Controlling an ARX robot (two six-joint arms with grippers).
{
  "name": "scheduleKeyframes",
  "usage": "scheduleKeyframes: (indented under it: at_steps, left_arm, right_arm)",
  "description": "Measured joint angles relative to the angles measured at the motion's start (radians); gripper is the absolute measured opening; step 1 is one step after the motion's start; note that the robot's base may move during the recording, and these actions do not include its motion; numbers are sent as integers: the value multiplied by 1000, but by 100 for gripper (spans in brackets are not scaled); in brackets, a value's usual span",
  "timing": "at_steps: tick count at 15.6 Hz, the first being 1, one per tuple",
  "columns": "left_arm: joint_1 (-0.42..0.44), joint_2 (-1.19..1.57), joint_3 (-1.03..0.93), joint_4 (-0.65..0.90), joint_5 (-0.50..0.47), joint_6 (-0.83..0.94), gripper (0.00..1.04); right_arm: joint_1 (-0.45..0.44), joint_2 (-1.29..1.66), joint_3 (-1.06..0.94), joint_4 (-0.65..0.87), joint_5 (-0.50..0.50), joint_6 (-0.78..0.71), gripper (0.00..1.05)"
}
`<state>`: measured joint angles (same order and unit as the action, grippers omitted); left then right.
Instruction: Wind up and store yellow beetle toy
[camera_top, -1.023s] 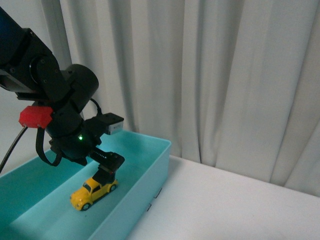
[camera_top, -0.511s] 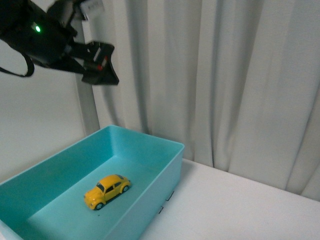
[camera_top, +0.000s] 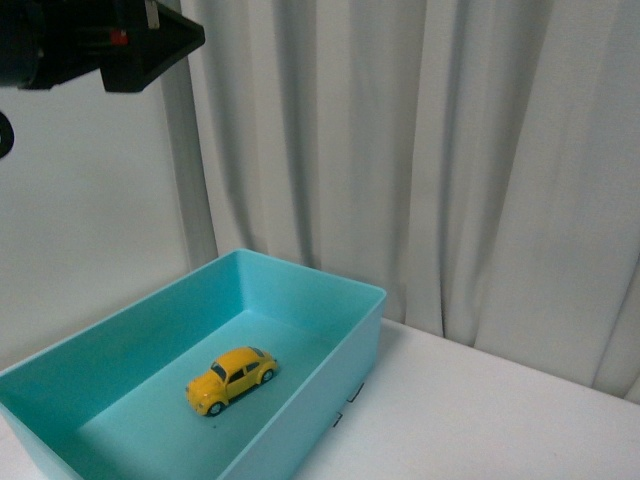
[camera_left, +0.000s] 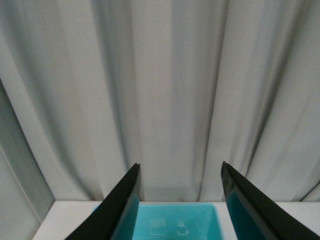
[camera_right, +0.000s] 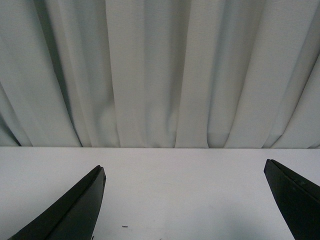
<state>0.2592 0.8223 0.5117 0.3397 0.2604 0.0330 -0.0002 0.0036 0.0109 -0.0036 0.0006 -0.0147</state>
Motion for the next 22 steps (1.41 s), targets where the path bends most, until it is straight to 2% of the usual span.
scheduleKeyframes:
  at_steps: [2,5,6,10,11,12,21,22]
  left_arm:
    - [-18,-26,-40,15,-16,-7,41]
    - [-89,-119,-209,48,-88,-26,5]
    - [-105,-152,-240,55,-109,-28,2]
    - [-177,-269,-354,49,-187,-29,2]
    - [-242,-294,-370,43,-247,-30,2]
    - [-267,-324,-387,34,-244,-29,2]
    - [-258,-529,-472,-88,-261,-30,2]
    - [-258,-544,-494,-54,-261,-30,2]
  right_arm:
    - [0,0,0,0,0,0,98]
    - [0,0,0,0,-2,0,98]
    - [0,0,0,0,0,0,98]
    - [0,0,0,0,0,0,98]
    - [0,0,0,0,0,0,98]
    - [0,0,0,0,-1,0,98]
    - [0,0,0,0,0,0,98]
    - [0,0,0,0,0,0,98]
